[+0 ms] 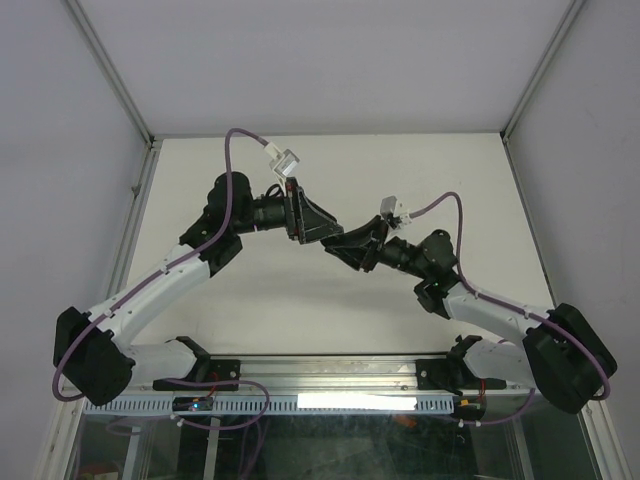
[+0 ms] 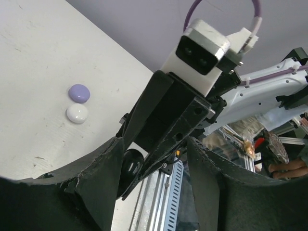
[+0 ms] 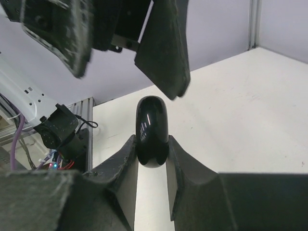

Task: Insert the wireless bluetooth earbuds into the charging case
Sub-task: Close the charging case, then place the charging case at the center of the board.

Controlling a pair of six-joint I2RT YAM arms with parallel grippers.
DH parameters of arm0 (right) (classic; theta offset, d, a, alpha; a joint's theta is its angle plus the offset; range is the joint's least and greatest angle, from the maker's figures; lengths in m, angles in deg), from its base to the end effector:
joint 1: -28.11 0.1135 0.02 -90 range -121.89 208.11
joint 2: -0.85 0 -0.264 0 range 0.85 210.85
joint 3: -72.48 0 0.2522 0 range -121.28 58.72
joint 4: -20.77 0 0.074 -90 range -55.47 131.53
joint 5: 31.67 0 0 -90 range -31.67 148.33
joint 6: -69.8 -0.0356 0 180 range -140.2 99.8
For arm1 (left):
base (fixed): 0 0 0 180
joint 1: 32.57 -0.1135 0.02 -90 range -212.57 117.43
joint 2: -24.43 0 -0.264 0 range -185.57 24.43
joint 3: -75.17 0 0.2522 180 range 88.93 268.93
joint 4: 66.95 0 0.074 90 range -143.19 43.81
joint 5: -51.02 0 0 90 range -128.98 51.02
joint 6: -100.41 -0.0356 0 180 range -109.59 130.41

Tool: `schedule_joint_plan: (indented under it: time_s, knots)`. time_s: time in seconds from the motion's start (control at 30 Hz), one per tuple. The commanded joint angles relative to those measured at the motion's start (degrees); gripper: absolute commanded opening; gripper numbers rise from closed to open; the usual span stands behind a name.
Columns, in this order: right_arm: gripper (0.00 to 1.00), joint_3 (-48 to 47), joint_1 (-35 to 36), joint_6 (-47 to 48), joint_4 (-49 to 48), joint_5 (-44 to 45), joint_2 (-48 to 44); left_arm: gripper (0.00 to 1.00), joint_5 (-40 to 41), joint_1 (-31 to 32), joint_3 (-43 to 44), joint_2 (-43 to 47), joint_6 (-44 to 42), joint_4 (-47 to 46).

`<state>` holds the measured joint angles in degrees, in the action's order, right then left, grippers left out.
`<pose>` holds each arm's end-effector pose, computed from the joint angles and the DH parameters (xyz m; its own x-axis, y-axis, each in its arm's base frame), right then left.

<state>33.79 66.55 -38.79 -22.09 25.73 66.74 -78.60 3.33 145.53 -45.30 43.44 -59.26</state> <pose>0.1734 0.1621 0.2673 -0.0961 0.2666 -0.9590 -0.9490 0.2662 0.1691 0.2146 -0.1834 0.3515 -0.6091 -0.0774 -0.7893 0.7542 0.2513 -0.6067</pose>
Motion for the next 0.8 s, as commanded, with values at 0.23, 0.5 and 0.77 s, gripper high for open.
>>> schedule_joint_plan:
  time_s: [0.23, 0.5, 0.77]
  knots:
    - [0.00, -2.6, -1.9, -2.6, 18.5, 3.7, -2.3, 0.59, 13.9, -1.9, 0.9, 7.8, -12.0, 9.4]
    - [0.00, -1.5, -6.2, -7.6, 38.3, 11.0, -5.3, 0.68, 42.6, -2.0, -0.6, 13.7, -22.5, 19.3]
    - [0.00, 2.7, -10.0, -13.5, 48.9, 16.4, -5.6, 0.78, 62.1, -2.0, -6.8, 18.4, -27.2, 17.9]
